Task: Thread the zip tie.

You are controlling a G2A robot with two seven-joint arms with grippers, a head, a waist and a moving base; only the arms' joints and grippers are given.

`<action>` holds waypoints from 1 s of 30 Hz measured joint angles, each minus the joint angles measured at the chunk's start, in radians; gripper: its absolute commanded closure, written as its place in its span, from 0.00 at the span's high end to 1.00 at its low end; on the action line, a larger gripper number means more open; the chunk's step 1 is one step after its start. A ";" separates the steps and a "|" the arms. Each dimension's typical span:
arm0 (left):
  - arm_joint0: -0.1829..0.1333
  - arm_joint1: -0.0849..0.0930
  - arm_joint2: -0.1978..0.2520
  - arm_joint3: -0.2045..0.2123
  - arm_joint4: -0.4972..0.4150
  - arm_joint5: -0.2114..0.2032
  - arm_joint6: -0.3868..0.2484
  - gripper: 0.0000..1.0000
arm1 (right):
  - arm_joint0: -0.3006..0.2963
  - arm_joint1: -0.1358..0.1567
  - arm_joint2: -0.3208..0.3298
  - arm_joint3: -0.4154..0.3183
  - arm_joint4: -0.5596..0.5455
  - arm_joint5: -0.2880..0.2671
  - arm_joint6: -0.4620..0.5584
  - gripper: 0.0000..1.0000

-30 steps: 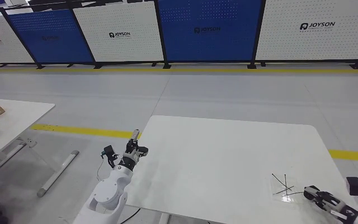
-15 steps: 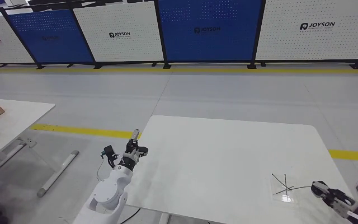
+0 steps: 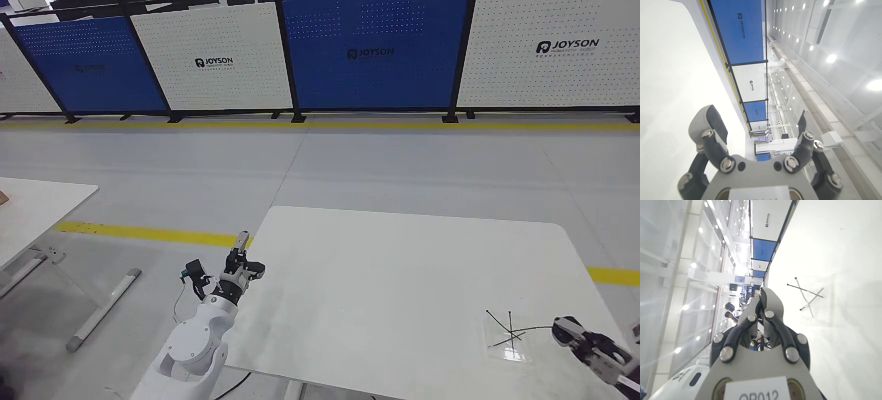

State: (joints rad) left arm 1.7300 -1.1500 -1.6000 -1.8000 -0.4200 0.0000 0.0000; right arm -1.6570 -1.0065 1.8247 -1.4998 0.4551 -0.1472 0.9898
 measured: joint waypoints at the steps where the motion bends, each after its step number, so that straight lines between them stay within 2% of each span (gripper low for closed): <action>1: 0.000 0.000 0.000 0.000 0.000 0.000 0.000 1.00 | -0.010 -0.002 -0.004 -0.021 0.009 -0.002 -0.009 0.00; 5: 0.000 0.000 0.000 0.000 0.000 0.000 0.000 1.00 | -0.046 -0.011 -0.057 -0.127 -0.007 0.007 -0.082 0.00; 7: 0.000 0.000 0.000 0.000 0.000 0.000 0.000 1.00 | -0.050 -0.016 -0.093 -0.158 -0.026 0.031 -0.131 0.00; 8: 0.000 0.000 0.000 0.000 0.000 0.000 0.000 1.00 | -0.045 -0.019 -0.119 -0.167 -0.033 0.061 -0.159 0.00; 10: 0.000 0.000 0.000 0.000 0.000 0.000 0.000 1.00 | -0.039 -0.020 -0.137 -0.169 -0.034 0.092 -0.169 0.00; 21: -0.003 0.000 0.002 -0.001 0.003 -0.002 0.001 1.00 | -0.039 -0.020 -0.133 -0.168 -0.033 0.084 -0.166 0.00; 25: -0.006 -0.002 0.041 -0.029 0.074 -0.022 -0.019 1.00 | -0.039 -0.020 -0.133 -0.168 -0.033 0.084 -0.166 0.00; 27: 0.000 -0.002 0.075 -0.048 0.148 -0.038 -0.051 1.00 | -0.039 -0.020 -0.133 -0.168 -0.033 0.084 -0.166 0.00; 30: 0.001 -0.001 0.124 -0.055 0.241 -0.050 -0.111 1.00 | -0.039 -0.020 -0.133 -0.168 -0.033 0.084 -0.166 0.00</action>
State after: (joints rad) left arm 1.7310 -1.1505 -1.4756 -1.8552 -0.1795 -0.0499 -0.1111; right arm -1.6964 -1.0263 1.6912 -1.6675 0.4220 -0.0631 0.8243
